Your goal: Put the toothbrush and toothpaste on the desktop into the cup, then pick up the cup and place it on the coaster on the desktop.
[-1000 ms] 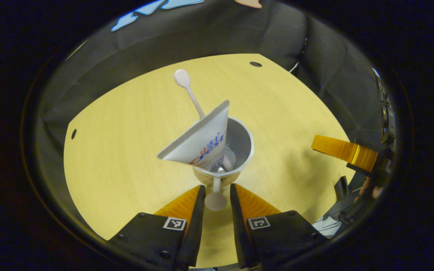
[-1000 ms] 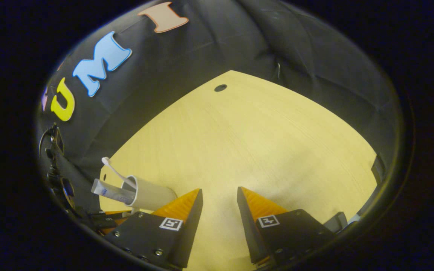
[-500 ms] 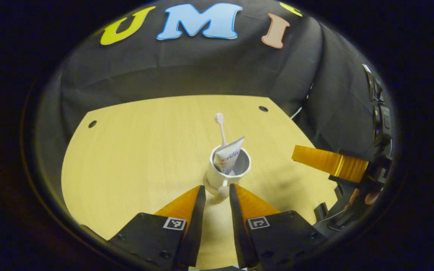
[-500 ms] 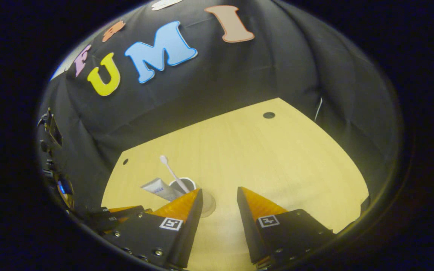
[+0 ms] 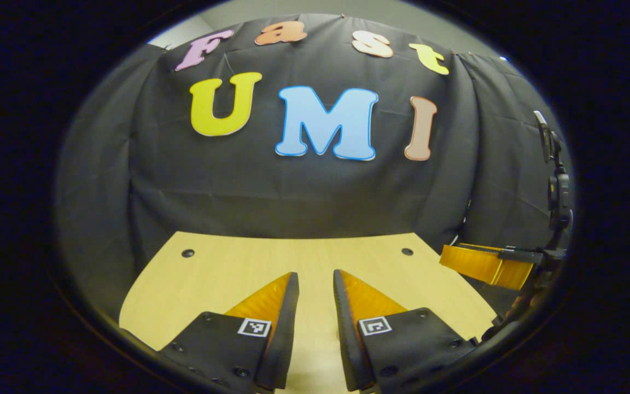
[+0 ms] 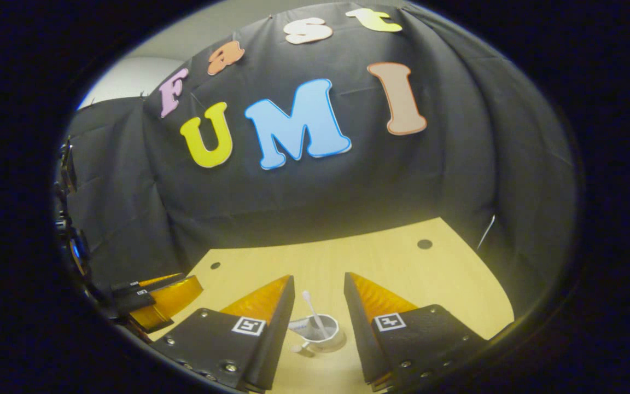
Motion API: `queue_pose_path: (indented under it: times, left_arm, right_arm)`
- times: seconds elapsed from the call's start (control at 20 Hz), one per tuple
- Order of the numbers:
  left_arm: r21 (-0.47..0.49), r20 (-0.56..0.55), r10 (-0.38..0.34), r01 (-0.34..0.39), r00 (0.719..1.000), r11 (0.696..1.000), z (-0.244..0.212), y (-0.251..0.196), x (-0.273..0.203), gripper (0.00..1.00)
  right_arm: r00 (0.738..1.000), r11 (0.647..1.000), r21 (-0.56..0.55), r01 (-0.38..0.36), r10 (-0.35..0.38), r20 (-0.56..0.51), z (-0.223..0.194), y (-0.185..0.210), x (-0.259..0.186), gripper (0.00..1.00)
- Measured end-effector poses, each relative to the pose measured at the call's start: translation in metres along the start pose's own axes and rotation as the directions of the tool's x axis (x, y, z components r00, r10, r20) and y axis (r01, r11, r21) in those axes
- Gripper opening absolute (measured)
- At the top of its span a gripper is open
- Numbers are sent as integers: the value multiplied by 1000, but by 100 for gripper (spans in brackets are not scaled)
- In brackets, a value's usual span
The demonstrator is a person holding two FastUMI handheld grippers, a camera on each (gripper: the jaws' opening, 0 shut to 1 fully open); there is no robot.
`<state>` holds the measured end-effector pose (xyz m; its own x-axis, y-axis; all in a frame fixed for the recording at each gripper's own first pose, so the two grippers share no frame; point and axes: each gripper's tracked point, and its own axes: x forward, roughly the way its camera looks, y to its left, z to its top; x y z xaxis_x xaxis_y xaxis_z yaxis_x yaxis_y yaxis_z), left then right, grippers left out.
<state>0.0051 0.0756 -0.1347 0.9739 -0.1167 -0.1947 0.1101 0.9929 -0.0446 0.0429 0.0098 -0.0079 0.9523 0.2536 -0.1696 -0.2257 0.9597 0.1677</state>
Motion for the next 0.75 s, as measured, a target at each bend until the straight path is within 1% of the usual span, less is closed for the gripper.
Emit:
queue_pose_path:
  times: [0.1,0.25,0.4,0.5,0.6,0.7,0.75]
  left_arm:
    - [5,53,16,-17,998,1000,-5,3,5,44]
    - [27,136,33,-37,990,999,-5,1,11,44]
    - [25,192,37,-43,981,999,-2,3,4,44]
    - [29,248,42,-51,968,998,2,1,3,44]
    - [47,295,33,-49,955,998,8,-2,-2,43]
    - [60,310,21,-42,951,997,10,-3,-8,43]
    - [59,311,15,-35,950,998,10,-4,-9,43]
  right_arm:
    - [998,1000,-4,-4,4,57,23,5,-2,58]
    - [992,1000,-18,7,-5,125,47,8,-5,58]
    - [983,998,-51,35,-25,181,63,11,-11,57]
    - [977,996,-68,52,-36,212,71,14,-11,57]
    - [971,997,-59,52,-37,237,78,21,-17,58]
    - [966,997,-46,54,-41,256,82,27,-21,58]
    - [965,998,-42,57,-44,260,83,30,-22,52]
